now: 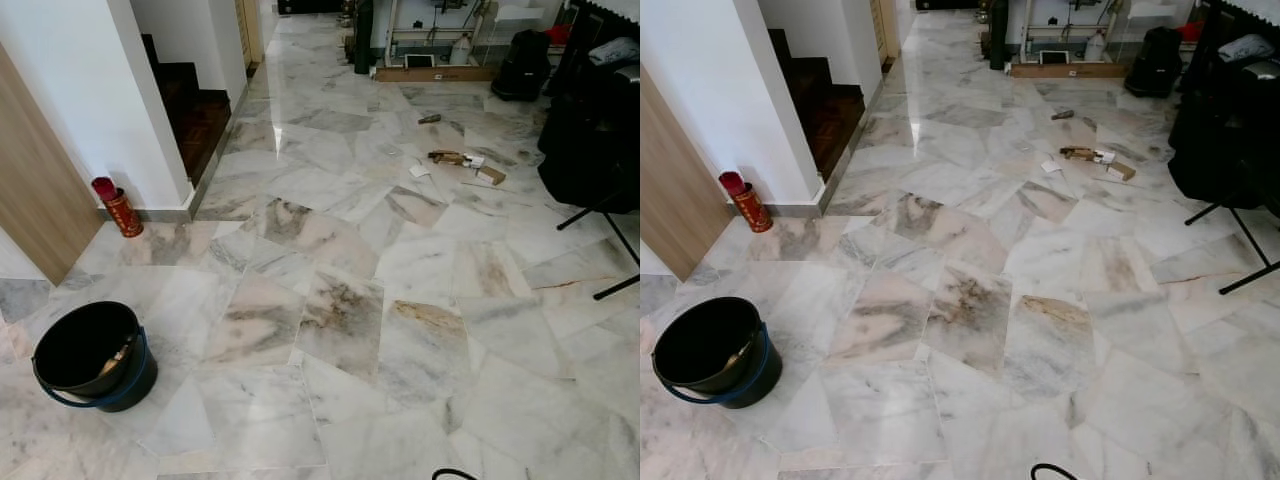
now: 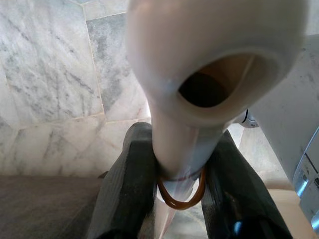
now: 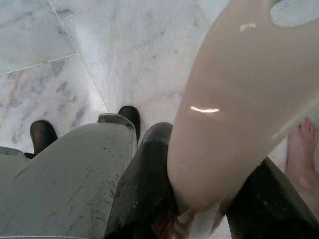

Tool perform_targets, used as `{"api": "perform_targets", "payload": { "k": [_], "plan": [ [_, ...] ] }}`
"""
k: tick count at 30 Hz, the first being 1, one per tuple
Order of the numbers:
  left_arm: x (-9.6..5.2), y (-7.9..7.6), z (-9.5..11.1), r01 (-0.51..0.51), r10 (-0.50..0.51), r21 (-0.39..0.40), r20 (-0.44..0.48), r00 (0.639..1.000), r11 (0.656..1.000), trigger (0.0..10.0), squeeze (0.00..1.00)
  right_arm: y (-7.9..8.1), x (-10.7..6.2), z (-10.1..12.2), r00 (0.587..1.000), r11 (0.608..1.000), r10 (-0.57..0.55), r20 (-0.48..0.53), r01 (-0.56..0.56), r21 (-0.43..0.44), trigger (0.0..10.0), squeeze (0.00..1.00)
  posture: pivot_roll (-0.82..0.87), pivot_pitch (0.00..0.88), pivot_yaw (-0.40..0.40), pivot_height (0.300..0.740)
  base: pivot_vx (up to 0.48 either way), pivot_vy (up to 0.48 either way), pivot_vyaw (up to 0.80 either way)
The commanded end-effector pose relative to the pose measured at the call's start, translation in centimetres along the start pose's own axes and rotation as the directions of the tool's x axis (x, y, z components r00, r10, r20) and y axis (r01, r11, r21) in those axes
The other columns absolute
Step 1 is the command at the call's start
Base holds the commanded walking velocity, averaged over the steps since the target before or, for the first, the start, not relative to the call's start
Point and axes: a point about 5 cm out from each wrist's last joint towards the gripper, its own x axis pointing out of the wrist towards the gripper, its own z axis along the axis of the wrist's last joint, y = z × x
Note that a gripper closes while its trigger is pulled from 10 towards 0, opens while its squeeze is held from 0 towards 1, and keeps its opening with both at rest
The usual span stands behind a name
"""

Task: Sweep floor

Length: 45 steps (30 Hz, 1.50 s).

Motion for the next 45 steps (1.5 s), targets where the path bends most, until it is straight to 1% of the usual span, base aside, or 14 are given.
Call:
{"api": "perform_targets", "payload": {
  "k": [1,9,10,11,12,14,21,25,31,39,41,45],
  "plan": [
    [0.4,-0.3,6.9,0.020,0.012,-0.128,0.241,0.971,0.992,10.0,0.00,4.3,0.2,8.3,0.950,0.974,0.226,0.216,-0.218,-0.059,10.0,0.00,0.13,0.027,-0.008,0.740,0.000,0.000,0.00],
    [0.4,-0.3,6.9,0.020,0.012,-0.128,0.241,0.971,0.992,10.0,0.00,4.3,0.2,8.3,0.950,0.974,0.226,0.216,-0.218,-0.059,10.0,0.00,0.13,0.027,-0.008,0.740,0.000,0.000,0.00],
    [0.4,-0.3,6.9,0.020,0.012,-0.129,0.241,0.971,0.992,10.0,0.00,4.3,0.2,8.3,0.950,0.974,0.225,0.218,-0.215,-0.067,10.0,0.00,0.00,0.000,0.000,0.740,0.000,0.000,0.00],
    [0.2,1.0,4.3,0.031,0.004,-0.185,0.186,0.982,0.982,10.0,0.00,2.3,0.3,6.0,0.961,0.973,0.229,0.158,-0.221,-0.062,10.0,0.00,0.10,0.100,-0.001,0.740,0.000,0.000,0.00],
    [0.2,1.0,4.3,0.031,0.004,-0.185,0.186,0.982,0.982,10.0,0.00,2.3,0.3,6.0,0.961,0.973,0.229,0.158,-0.221,-0.062,10.0,0.00,0.10,0.100,-0.001,0.740,0.000,0.000,0.00],
    [0.0,1.5,3.2,0.033,0.002,-0.209,0.164,0.986,0.977,10.0,0.00,1.6,0.3,5.1,0.964,0.973,0.232,0.133,-0.226,-0.056,10.0,0.00,0.10,0.099,0.000,0.740,0.000,0.000,0.00],
    [0.2,0.9,3.8,0.037,-0.002,-0.206,0.166,0.986,0.978,10.0,0.00,2.3,0.3,5.3,0.962,0.971,0.238,0.135,-0.232,-0.058,10.0,0.00,0.10,0.100,0.001,0.740,0.000,0.000,0.00],
    [0.3,0.3,4.2,0.040,-0.005,-0.207,0.168,0.986,0.978,10.0,0.00,3.2,0.3,5.4,0.960,0.969,0.246,0.135,-0.240,-0.062,10.0,0.00,0.10,0.099,0.003,0.740,0.000,0.000,0.00],
    [0.3,0.1,4.3,0.042,-0.007,-0.206,0.169,0.986,0.978,10.0,0.00,3.4,0.3,5.4,0.959,0.968,0.248,0.137,-0.242,-0.064,10.0,0.00,0.10,0.097,0.001,0.740,0.000,0.000,0.00],
    [0.3,0.2,4.3,0.041,-0.007,-0.202,0.167,0.986,0.978,10.0,0.00,3.2,0.3,5.4,0.958,0.968,0.250,0.140,-0.242,-0.068,10.0,0.00,0.10,0.092,0.002,0.740,0.000,0.000,0.00],
    [0.3,0.5,4.3,0.038,-0.004,-0.204,0.169,0.986,0.978,10.0,0.00,3.2,0.3,5.5,0.958,0.968,0.249,0.141,-0.242,-0.068,10.0,0.00,0.10,0.082,0.001,0.740,0.000,0.000,0.00],
    [0.1,1.5,4.0,0.027,0.008,-0.205,0.168,0.986,0.978,10.0,0.00,3.2,0.3,5.6,0.958,0.968,0.249,0.144,-0.242,-0.066,10.0,0.00,0.10,0.079,0.005,0.740,0.000,0.000,0.00]
  ]
}}
